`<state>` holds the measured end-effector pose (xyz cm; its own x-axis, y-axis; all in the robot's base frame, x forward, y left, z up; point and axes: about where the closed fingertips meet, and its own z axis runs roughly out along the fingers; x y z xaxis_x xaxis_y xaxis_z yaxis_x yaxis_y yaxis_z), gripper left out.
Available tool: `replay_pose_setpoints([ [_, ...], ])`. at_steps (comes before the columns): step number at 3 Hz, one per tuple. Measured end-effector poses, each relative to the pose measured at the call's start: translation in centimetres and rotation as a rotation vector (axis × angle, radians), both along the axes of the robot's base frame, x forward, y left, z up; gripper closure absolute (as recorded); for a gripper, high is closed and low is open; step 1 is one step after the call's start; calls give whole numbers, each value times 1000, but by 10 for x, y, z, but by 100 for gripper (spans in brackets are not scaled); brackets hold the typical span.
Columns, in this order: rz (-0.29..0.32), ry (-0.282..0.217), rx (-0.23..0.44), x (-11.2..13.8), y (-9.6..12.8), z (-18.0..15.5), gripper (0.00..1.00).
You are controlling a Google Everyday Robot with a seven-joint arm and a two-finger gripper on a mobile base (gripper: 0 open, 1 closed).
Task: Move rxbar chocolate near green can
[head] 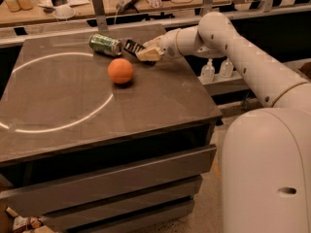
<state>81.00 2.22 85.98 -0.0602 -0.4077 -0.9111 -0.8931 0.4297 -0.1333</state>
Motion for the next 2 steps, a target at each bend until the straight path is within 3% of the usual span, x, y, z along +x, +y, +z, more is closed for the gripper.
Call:
replay_pose_setpoints([
  [1,1,2,4,-4,3,2,12],
  [2,-41,-26,18,-9,-10,14,0],
])
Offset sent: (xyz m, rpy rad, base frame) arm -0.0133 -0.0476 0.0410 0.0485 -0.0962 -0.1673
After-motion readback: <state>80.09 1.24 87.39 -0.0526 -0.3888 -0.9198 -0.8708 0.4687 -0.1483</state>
